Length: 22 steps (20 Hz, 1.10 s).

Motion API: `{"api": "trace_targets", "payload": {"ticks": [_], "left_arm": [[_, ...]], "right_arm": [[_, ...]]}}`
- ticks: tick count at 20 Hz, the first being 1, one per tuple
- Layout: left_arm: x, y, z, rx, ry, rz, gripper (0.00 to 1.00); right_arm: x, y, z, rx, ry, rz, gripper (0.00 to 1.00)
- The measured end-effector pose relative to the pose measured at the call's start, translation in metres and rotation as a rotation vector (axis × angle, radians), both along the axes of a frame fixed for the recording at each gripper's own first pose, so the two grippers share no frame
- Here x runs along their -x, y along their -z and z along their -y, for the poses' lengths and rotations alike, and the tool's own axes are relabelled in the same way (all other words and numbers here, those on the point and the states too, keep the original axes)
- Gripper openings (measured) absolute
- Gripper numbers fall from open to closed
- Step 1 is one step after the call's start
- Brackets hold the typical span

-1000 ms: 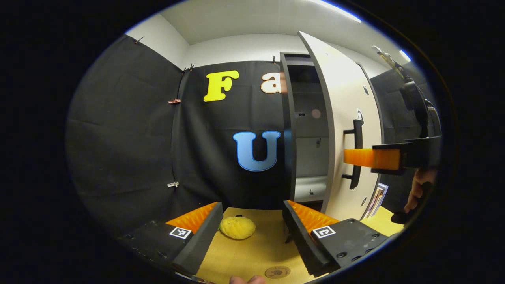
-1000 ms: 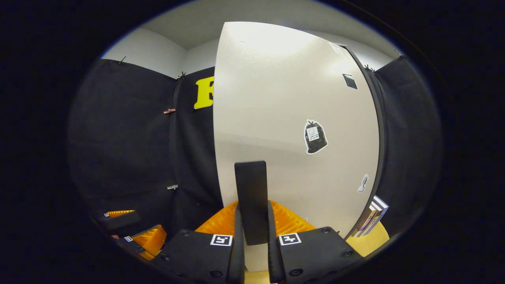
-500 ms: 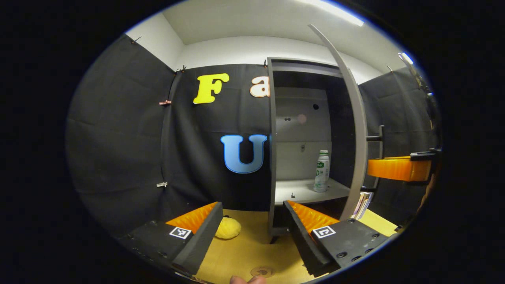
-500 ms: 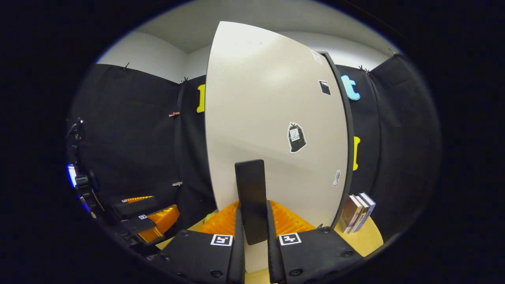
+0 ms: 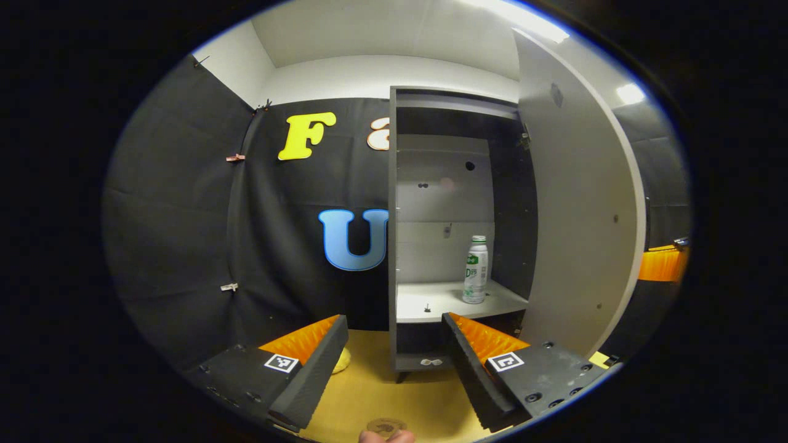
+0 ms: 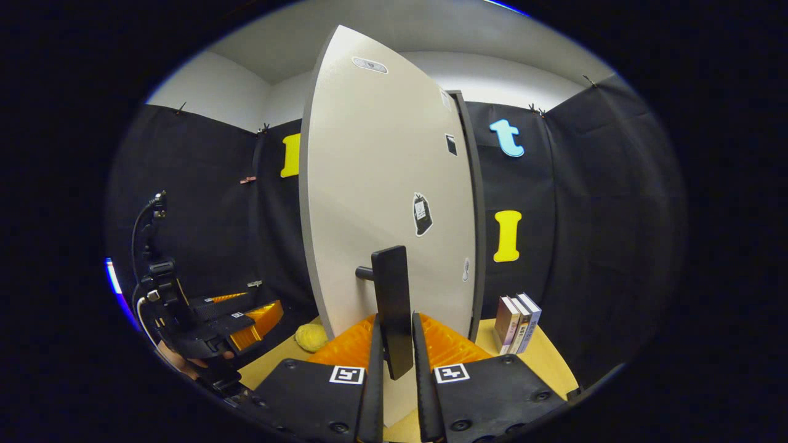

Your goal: Open the cabinet door with the right hand, grasp the bottle in the cabinet with the left hand and place it on the coaster, then close the cabinet door with the right hand.

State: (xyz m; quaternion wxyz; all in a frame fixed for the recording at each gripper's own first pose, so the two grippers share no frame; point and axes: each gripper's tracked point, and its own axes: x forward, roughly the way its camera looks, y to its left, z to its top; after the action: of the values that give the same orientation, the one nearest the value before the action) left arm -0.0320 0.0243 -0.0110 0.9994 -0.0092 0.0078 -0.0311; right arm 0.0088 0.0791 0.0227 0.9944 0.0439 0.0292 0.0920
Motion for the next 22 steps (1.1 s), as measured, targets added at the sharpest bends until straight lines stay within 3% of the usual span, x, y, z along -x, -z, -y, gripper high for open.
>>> {"api": "trace_targets", "payload": {"ticks": [6,22], "left_arm": [[-0.019,-0.001,0.036,0.016,0.057,-0.001,0.94],[-0.082,-0.012,0.122,0.007,0.141,0.001,0.94]], "right_arm": [[0.006,0.002,0.032,0.054,0.065,0.022,0.25],[0.024,0.0,0.117,-0.022,0.215,0.005,0.22]]}}
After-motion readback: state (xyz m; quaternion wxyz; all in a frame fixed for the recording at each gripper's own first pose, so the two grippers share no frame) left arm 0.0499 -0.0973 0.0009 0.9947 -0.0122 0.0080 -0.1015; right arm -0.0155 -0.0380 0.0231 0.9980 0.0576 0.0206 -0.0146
